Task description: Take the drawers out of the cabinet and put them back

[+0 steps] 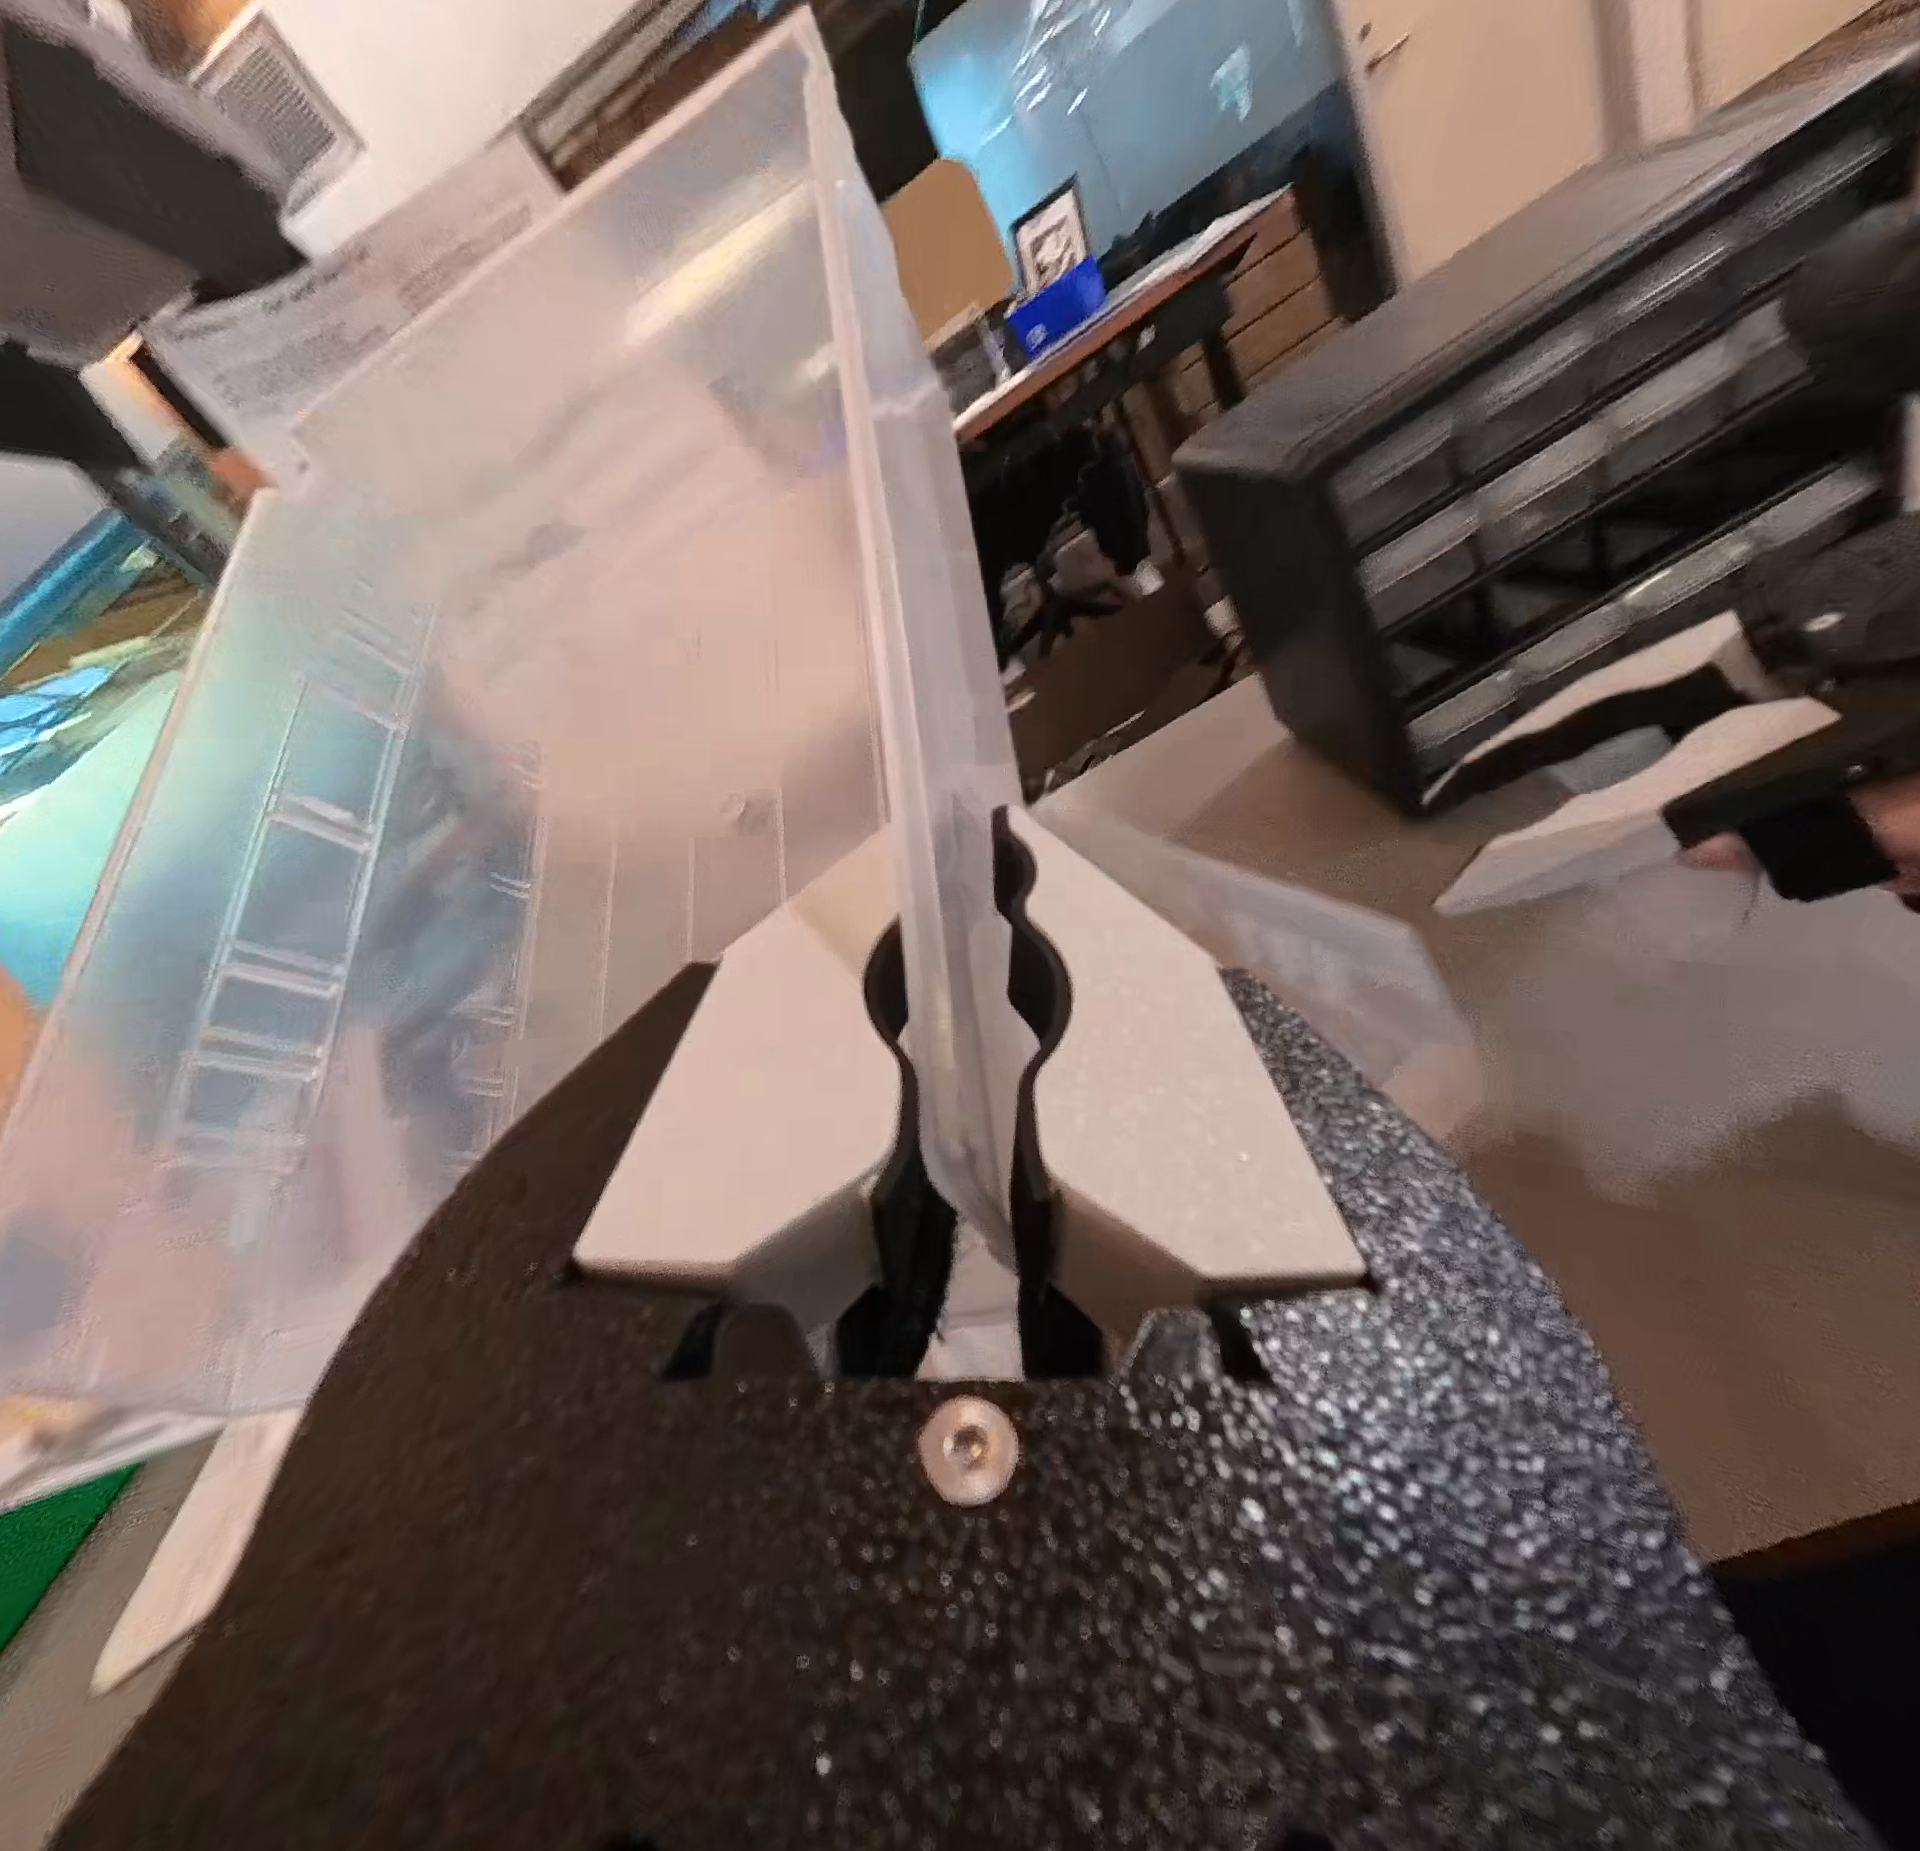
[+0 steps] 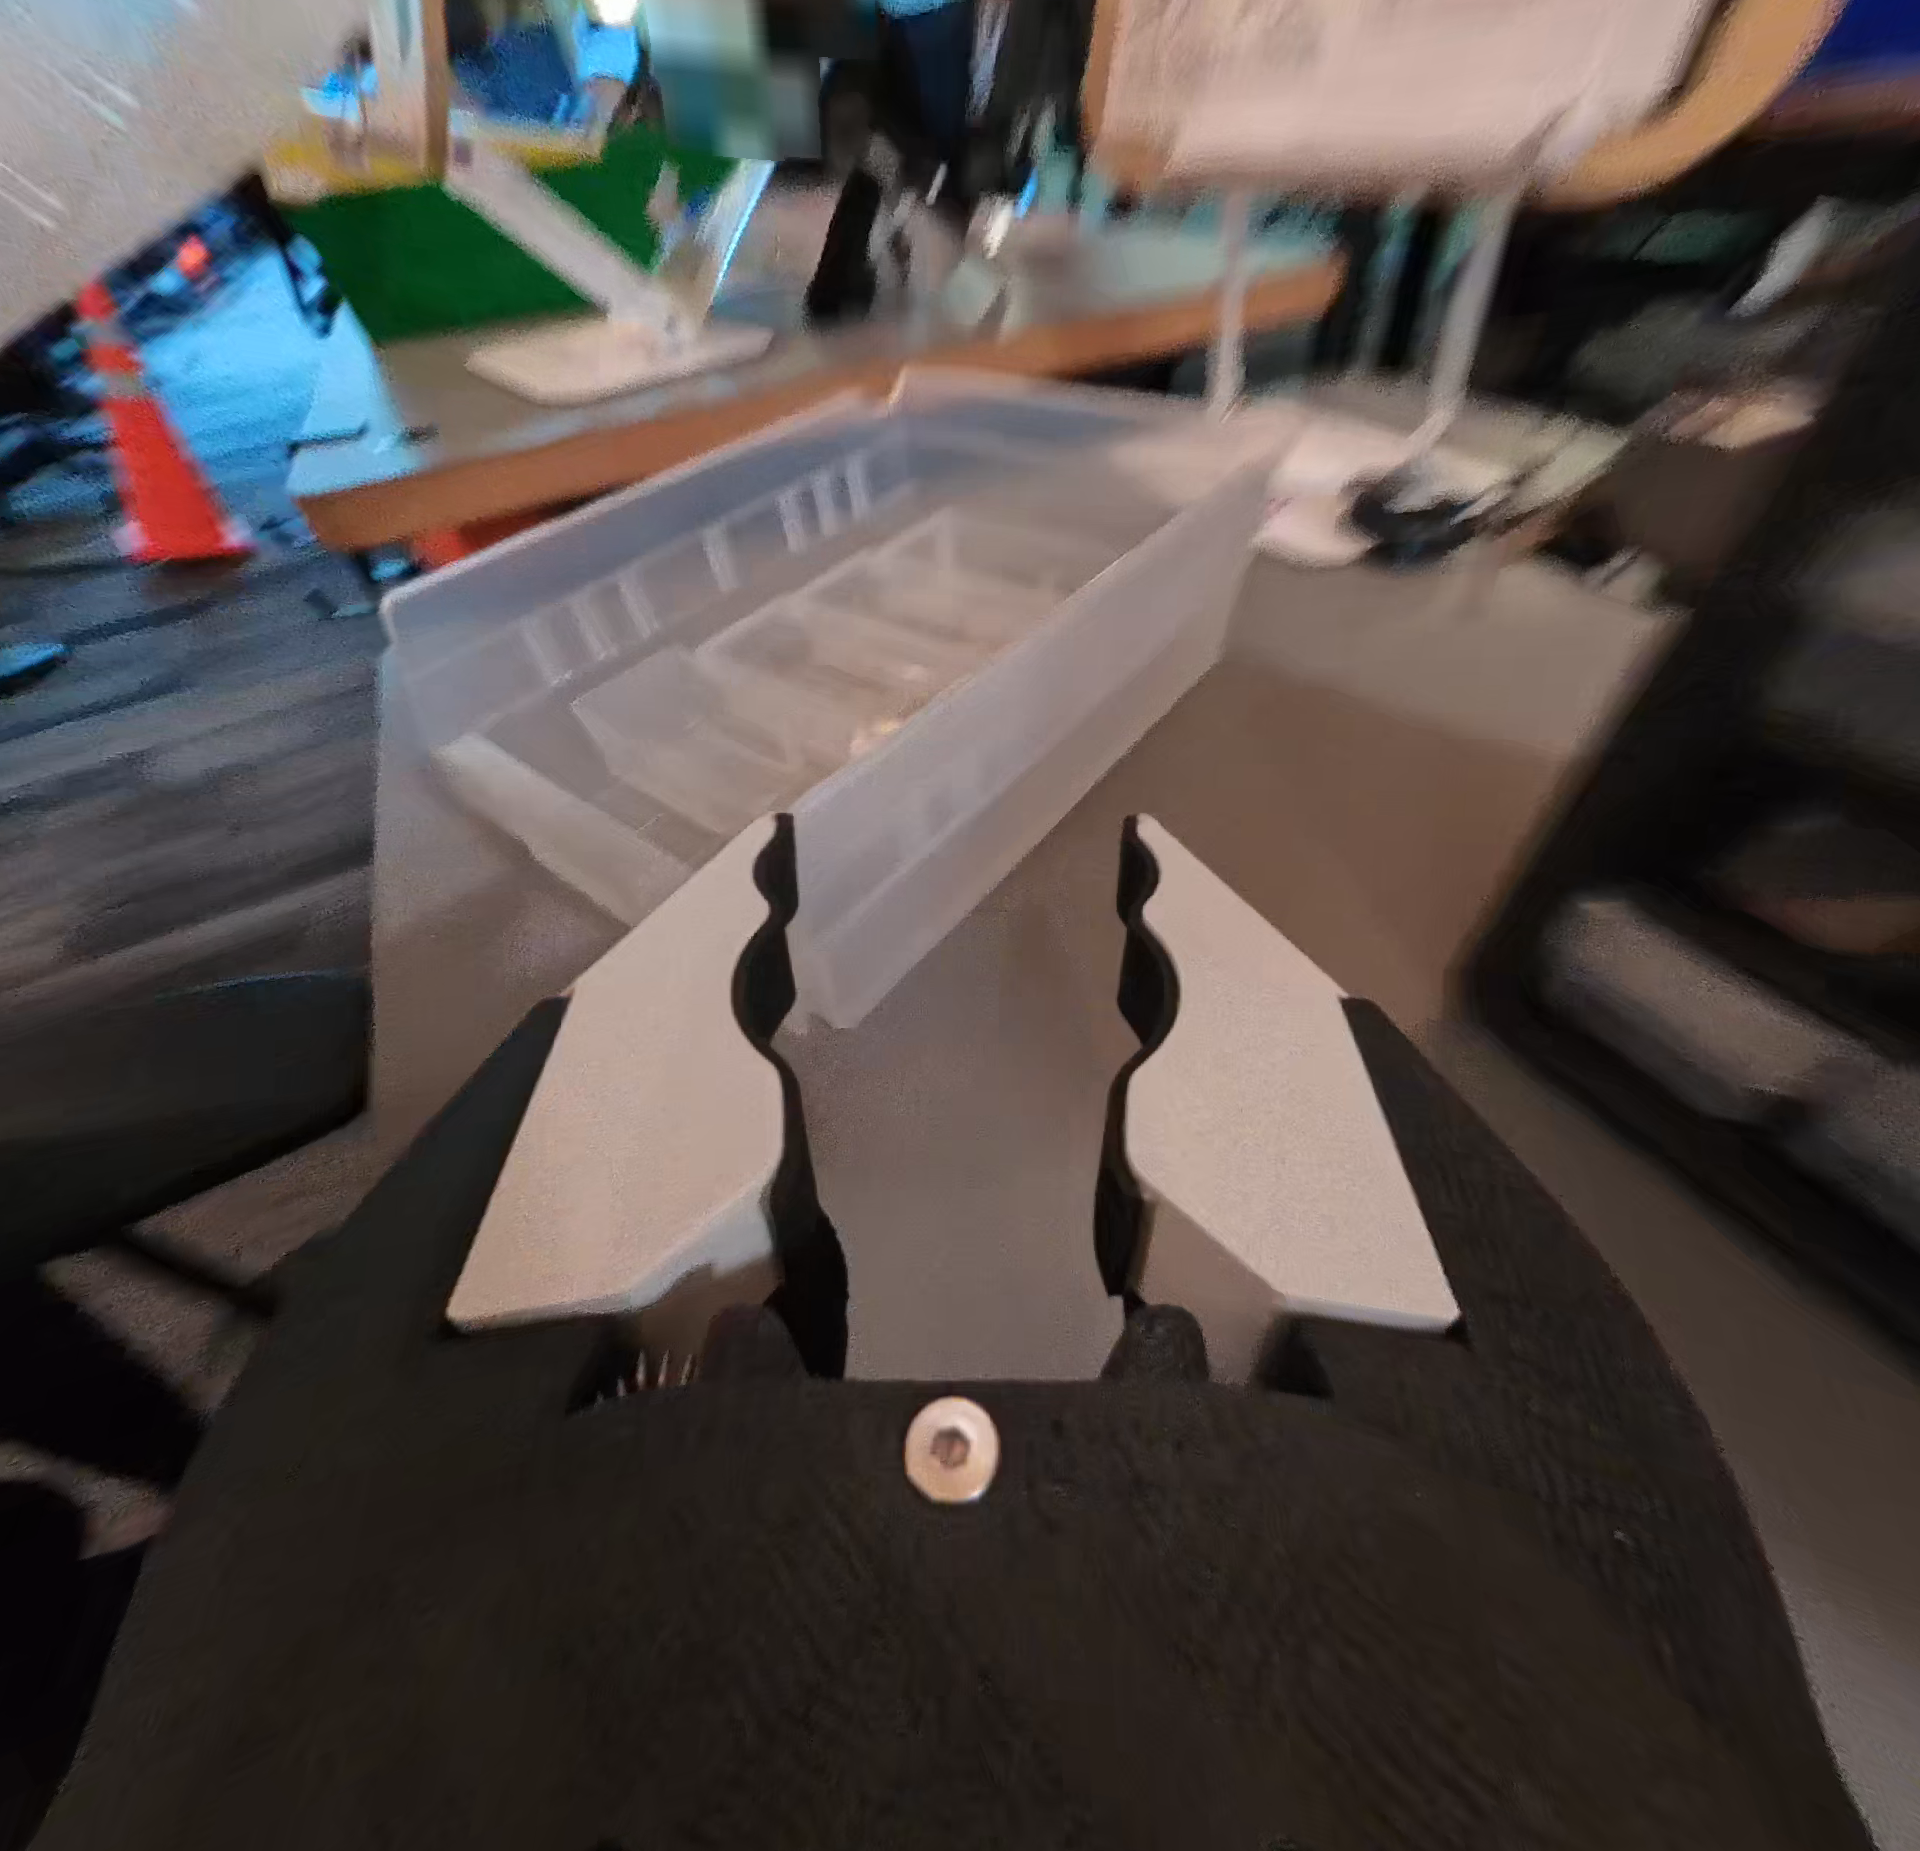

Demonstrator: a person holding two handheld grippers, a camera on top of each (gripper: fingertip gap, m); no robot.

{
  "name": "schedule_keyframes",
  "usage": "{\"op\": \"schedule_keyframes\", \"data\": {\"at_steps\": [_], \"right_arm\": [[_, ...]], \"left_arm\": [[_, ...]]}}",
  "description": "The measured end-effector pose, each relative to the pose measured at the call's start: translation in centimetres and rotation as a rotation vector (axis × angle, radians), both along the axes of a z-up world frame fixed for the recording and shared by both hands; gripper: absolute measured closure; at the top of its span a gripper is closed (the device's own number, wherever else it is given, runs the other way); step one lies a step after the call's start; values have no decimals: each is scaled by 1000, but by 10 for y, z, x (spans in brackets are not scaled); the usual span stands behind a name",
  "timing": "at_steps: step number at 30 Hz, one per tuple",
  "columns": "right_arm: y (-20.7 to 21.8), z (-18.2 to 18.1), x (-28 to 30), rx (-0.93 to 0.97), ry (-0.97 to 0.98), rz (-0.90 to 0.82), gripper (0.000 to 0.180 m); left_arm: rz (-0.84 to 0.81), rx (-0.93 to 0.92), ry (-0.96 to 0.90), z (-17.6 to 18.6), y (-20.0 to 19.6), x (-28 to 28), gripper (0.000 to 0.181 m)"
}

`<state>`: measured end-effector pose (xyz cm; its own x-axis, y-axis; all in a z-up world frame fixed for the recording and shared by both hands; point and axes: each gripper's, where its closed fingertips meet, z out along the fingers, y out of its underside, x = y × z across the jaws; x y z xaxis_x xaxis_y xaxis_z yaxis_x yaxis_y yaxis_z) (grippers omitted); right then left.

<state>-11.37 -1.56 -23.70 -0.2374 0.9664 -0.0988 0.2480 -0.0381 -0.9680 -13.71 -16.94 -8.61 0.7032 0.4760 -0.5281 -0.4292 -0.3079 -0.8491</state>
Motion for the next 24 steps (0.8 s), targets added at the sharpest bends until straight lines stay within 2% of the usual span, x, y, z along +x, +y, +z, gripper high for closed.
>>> {"op": "schedule_keyframes", "data": {"at_steps": [3,6,10,12,18,21,24], "right_arm": [[62,44,69,157,233,-231,119],[142,82,167,345,389,-575,126],[235,94,316,618,367,-1068,128],[266,97,382,662,366,-1274,129],[307,85,528,702,325,-1661,129],[313,79,568,594,409,-1756,126],[322,71,581,490,442,-1784,126]], "left_arm": [[-145,36,22,14,29,40,175],[-343,62,40,26,70,91,175],[-646,55,39,34,138,168,175],[-790,37,15,33,175,207,175],[-1193,-55,-69,7,264,337,175],[-1272,-158,-84,-29,302,387,175],[-1270,-276,-122,-72,339,417,175]]}}
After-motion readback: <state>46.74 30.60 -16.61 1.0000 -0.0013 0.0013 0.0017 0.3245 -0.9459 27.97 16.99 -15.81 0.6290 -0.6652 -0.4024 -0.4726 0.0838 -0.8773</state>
